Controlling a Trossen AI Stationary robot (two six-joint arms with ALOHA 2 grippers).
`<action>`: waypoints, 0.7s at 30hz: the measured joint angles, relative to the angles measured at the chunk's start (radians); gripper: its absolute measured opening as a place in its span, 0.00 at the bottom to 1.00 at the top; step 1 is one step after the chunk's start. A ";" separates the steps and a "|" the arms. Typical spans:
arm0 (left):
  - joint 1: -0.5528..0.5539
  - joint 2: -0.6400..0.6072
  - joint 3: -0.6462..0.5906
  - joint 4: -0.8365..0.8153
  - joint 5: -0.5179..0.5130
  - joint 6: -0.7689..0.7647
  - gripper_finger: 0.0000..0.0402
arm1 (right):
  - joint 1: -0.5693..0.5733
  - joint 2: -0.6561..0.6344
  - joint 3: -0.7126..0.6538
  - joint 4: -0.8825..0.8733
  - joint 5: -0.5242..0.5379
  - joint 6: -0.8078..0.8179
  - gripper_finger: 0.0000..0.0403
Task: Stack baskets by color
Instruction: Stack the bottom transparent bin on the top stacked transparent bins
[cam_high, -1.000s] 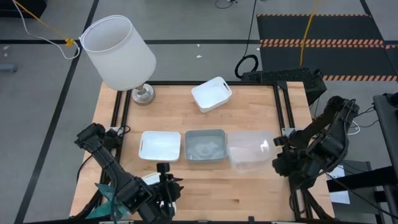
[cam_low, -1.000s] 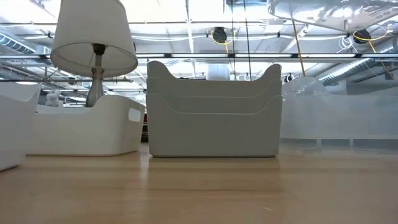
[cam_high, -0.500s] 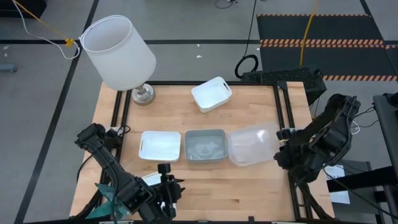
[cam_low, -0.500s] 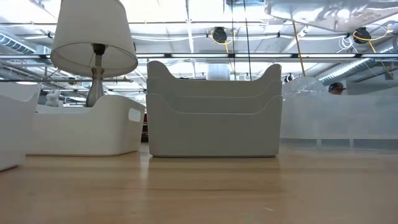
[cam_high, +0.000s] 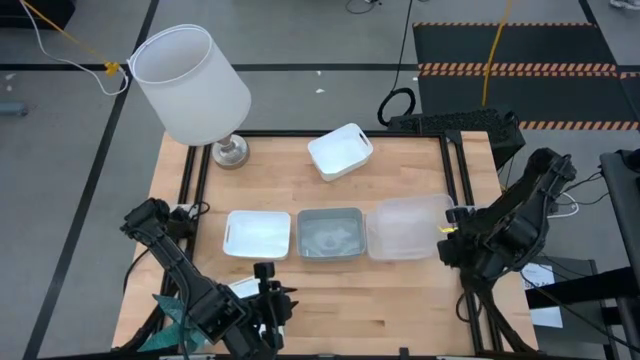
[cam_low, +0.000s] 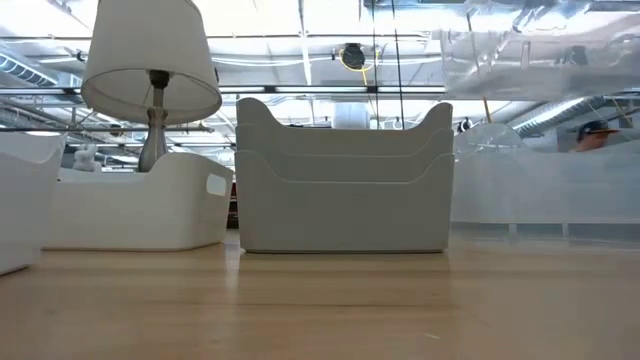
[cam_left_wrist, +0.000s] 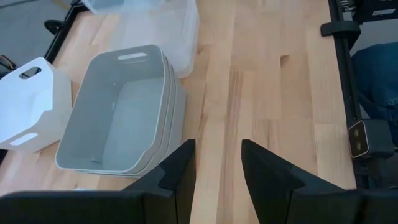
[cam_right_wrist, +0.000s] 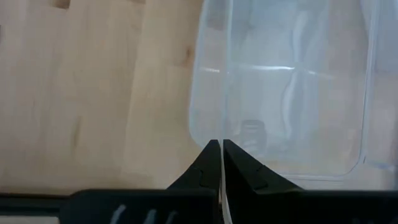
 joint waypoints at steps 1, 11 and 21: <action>0.000 0.000 0.000 0.000 0.000 0.000 0.33 | 0.000 -0.010 -0.023 0.025 0.000 0.000 0.00; 0.001 0.000 0.000 0.000 0.000 0.000 0.33 | -0.043 -0.100 -0.230 0.215 0.000 -0.026 0.00; 0.001 0.000 0.000 0.000 0.000 0.001 0.33 | -0.099 -0.119 -0.279 0.292 -0.031 -0.089 0.00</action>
